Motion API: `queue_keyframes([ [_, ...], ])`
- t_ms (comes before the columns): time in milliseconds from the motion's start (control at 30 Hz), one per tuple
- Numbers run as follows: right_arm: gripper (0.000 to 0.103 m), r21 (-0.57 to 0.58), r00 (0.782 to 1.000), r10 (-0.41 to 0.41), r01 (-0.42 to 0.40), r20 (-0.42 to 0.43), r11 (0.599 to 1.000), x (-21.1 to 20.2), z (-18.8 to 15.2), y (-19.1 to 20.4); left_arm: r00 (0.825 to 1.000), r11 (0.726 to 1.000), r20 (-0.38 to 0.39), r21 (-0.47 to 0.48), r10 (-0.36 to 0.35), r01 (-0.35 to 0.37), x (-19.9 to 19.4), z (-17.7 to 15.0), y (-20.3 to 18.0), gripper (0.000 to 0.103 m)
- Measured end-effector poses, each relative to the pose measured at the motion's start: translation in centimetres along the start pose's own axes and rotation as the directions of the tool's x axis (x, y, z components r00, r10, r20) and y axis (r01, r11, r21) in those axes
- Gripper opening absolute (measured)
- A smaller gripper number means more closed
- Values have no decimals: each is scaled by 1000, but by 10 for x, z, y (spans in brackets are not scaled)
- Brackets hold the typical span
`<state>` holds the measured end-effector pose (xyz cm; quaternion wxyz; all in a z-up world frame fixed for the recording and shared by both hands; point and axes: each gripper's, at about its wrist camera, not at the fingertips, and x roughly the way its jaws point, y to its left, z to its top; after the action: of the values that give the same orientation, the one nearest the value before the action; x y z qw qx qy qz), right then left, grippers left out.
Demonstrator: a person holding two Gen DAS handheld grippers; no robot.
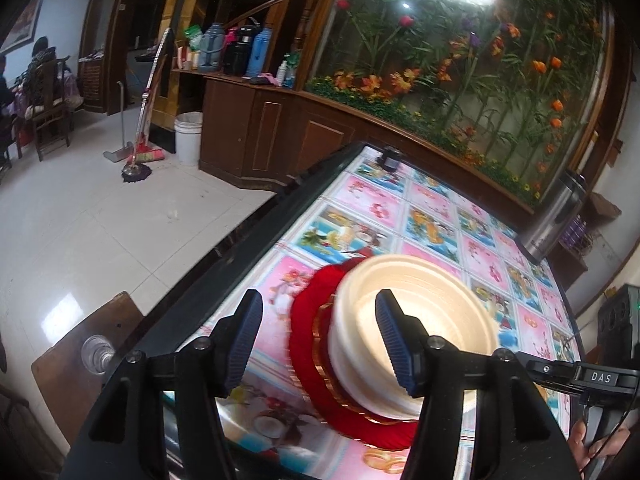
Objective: Organize plates and bowls
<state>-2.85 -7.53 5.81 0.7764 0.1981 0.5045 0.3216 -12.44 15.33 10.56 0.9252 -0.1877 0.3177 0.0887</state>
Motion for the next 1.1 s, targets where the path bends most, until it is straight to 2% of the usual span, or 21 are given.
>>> queue_keyframes([
  [167,27,-1,999,-39,39,3,999,5,0,-9,999,998,-25,-58,27,-28,6,-3,36,58],
  [300,27,6,998,-57,57,-13,998,16,-1,-16,995,997,-102,-81,-16,7,25,-14,54,58],
  [400,27,11,998,-65,66,-23,998,25,0,-19,986,993,-152,-100,-69,54,40,-23,57,51],
  [533,27,10,996,-81,81,-29,997,33,0,-22,980,993,-175,-86,-98,84,53,-27,53,39],
  [700,27,-3,994,-106,106,-23,994,41,1,-23,974,994,-203,-54,-101,92,69,-30,42,27],
  [867,27,-26,993,-120,120,-13,992,50,4,-22,976,997,-207,12,-70,74,78,-30,28,14],
  [1000,13,-51,994,-113,112,-6,992,55,5,-15,973,996,-220,37,-70,80,88,-32,21,8],
  [1100,13,-70,991,-131,131,3,989,56,4,-11,974,996,-217,46,-61,72,88,-34,18,8],
])
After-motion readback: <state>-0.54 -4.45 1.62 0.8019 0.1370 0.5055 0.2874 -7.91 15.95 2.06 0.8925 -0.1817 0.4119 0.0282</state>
